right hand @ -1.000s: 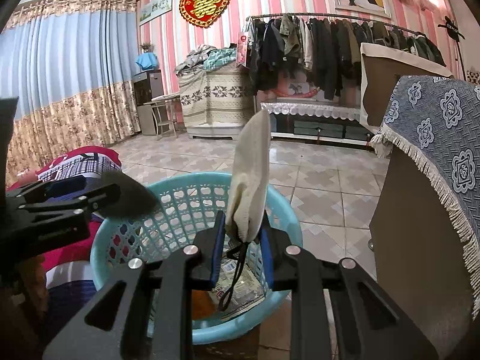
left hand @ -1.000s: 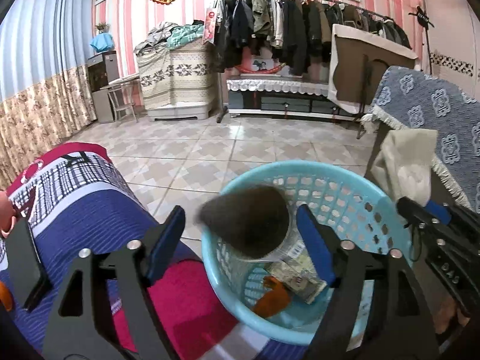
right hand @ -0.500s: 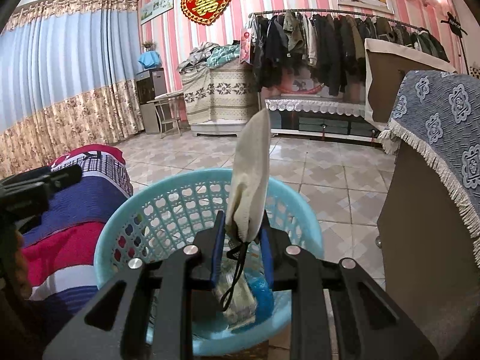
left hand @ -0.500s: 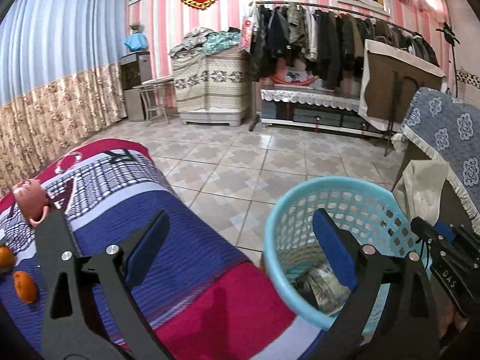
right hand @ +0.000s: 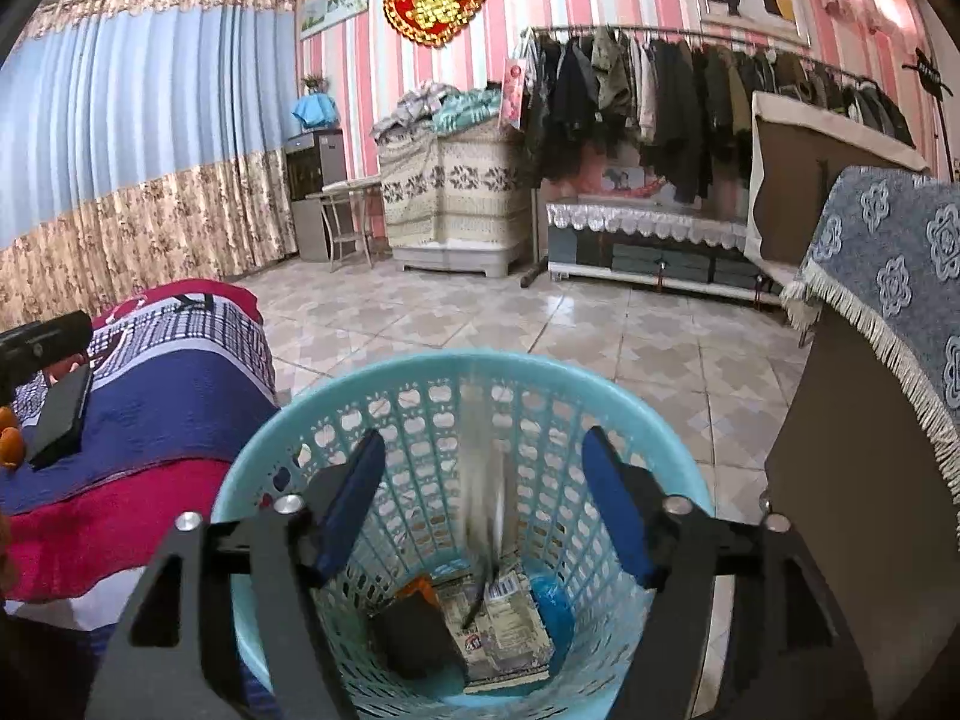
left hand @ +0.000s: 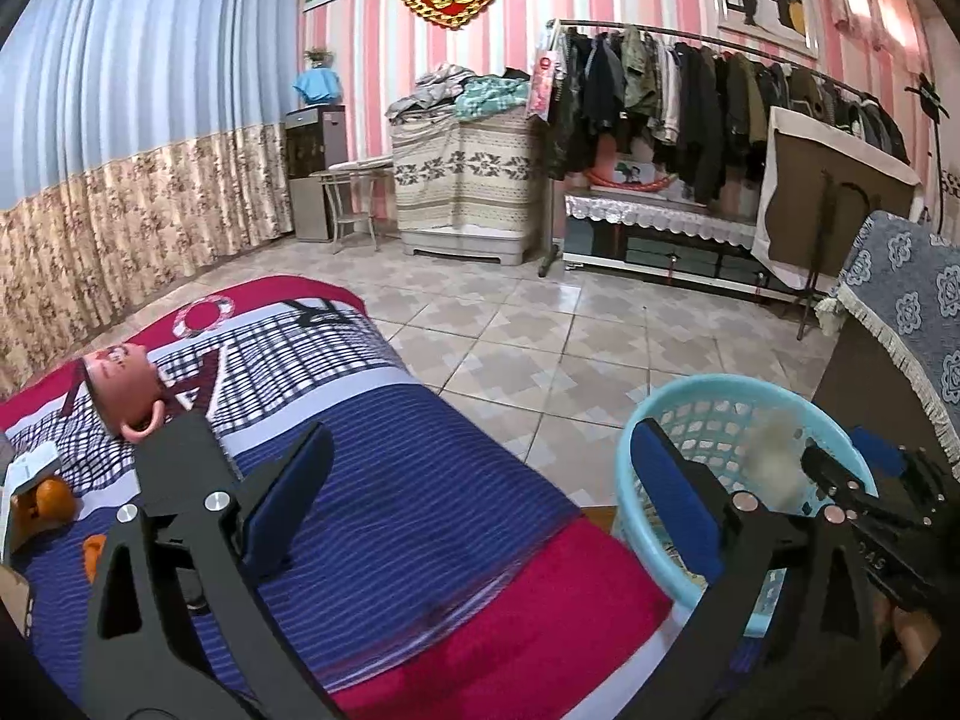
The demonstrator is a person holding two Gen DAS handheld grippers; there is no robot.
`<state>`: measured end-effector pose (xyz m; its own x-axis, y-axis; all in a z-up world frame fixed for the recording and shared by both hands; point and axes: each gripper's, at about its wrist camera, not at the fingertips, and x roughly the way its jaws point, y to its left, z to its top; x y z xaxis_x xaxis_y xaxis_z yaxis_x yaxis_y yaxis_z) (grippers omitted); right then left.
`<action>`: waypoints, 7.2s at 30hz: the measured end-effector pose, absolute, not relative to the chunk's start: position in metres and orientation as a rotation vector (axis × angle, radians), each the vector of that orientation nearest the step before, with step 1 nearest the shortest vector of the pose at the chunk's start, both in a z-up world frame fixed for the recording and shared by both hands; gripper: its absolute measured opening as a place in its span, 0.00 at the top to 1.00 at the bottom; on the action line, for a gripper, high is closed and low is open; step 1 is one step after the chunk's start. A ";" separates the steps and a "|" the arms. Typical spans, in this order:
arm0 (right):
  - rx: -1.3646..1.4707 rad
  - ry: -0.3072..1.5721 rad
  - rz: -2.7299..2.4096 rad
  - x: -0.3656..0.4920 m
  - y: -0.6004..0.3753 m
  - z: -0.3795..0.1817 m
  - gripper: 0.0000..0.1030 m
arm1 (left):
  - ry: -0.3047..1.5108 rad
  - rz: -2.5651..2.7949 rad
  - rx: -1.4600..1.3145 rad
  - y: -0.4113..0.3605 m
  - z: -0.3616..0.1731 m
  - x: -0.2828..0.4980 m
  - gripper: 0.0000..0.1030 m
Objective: Collect trash
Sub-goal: 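Carry the black cup over the wastebasket and open left tool while right tool releases the beige cloth, then move both tools back over the bed toward the receipt and orange peel, then grasp the white receipt with left tool while right tool grasps the orange peel, then carry the receipt to the wastebasket and open left tool while right tool carries the orange peel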
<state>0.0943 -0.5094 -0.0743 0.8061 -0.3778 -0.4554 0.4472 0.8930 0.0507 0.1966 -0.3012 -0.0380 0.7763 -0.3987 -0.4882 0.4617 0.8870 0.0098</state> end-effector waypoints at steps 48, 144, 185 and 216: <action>0.039 0.398 -0.155 0.136 -0.319 -0.029 0.06 | 0.540 0.121 -0.046 0.083 -0.046 0.178 0.05; 0.096 0.503 -0.040 0.147 -0.340 -0.042 0.73 | 0.708 -0.106 0.069 -0.007 -0.055 0.273 0.75; 0.191 0.440 -0.406 0.034 -0.509 -0.032 0.73 | 0.525 -0.681 0.220 -0.296 -0.023 0.153 0.94; 0.253 0.466 -0.463 0.037 -0.551 -0.065 0.73 | 0.528 -0.679 0.235 -0.372 -0.044 0.187 0.15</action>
<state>0.0367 -0.5511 -0.0653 0.7932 -0.3690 -0.4843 0.4820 0.8666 0.1292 0.1868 -0.3722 -0.0443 0.6540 -0.5348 -0.5350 0.6506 0.7585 0.0371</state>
